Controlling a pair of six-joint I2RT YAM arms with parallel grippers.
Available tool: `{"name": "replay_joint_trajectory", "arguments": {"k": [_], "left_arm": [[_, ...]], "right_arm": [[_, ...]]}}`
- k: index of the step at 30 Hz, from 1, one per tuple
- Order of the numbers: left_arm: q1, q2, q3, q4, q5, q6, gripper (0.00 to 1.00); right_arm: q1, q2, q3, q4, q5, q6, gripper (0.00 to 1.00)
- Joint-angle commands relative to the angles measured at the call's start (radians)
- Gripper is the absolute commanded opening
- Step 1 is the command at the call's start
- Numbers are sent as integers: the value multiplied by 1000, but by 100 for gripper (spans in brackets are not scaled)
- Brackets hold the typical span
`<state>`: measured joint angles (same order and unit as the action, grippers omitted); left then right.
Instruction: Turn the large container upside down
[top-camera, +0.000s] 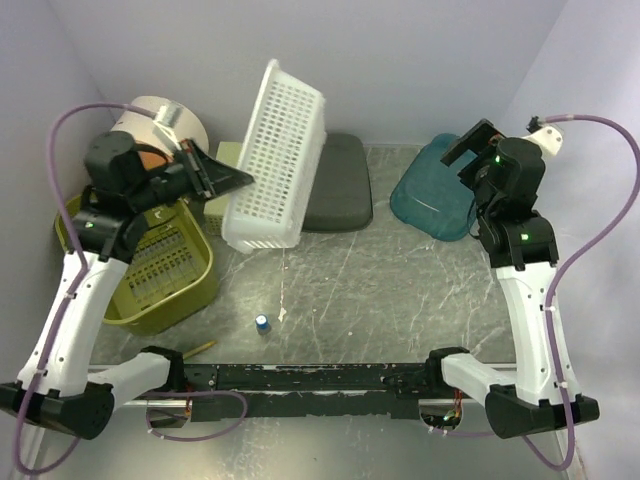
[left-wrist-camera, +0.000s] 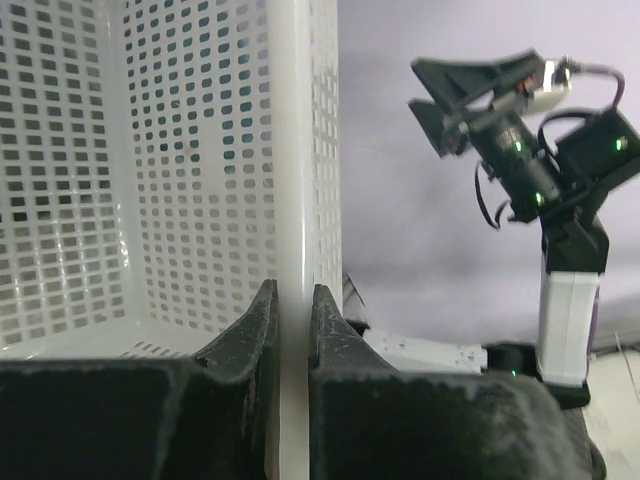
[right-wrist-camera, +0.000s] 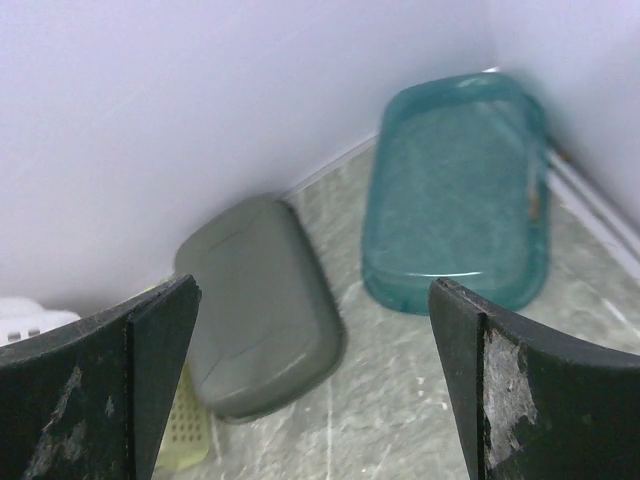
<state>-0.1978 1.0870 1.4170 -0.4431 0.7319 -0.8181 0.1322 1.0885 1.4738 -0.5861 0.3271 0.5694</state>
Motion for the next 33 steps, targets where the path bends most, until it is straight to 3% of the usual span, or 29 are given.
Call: {"name": "replay_joint_trajectory", "arguments": {"k": [1, 4, 7, 11, 18, 23, 27, 33], "left_arm": [[-230, -3, -50, 329, 17, -78, 7], [-396, 58, -86, 370, -55, -65, 7], [-451, 95, -144, 453, -61, -96, 7], [-490, 133, -264, 613, -50, -198, 7], [-525, 263, -476, 1094, 64, -466, 7], [-530, 342, -504, 1174, 97, -519, 7], [-543, 477, -521, 1393, 173, -679, 7], [-588, 669, -476, 1538, 202, -779, 7]], "right_arm": [[3, -30, 30, -68, 259, 10, 100], [3, -42, 54, -77, 281, -3, 100], [3, -51, 77, -98, 294, -6, 100], [3, -74, 78, -101, 299, -7, 100], [3, -83, 71, -100, 284, -15, 100], [3, -78, 66, -98, 273, -14, 100], [3, -77, 54, -87, 252, -18, 100], [2, -65, 52, -98, 251, -26, 100]]}}
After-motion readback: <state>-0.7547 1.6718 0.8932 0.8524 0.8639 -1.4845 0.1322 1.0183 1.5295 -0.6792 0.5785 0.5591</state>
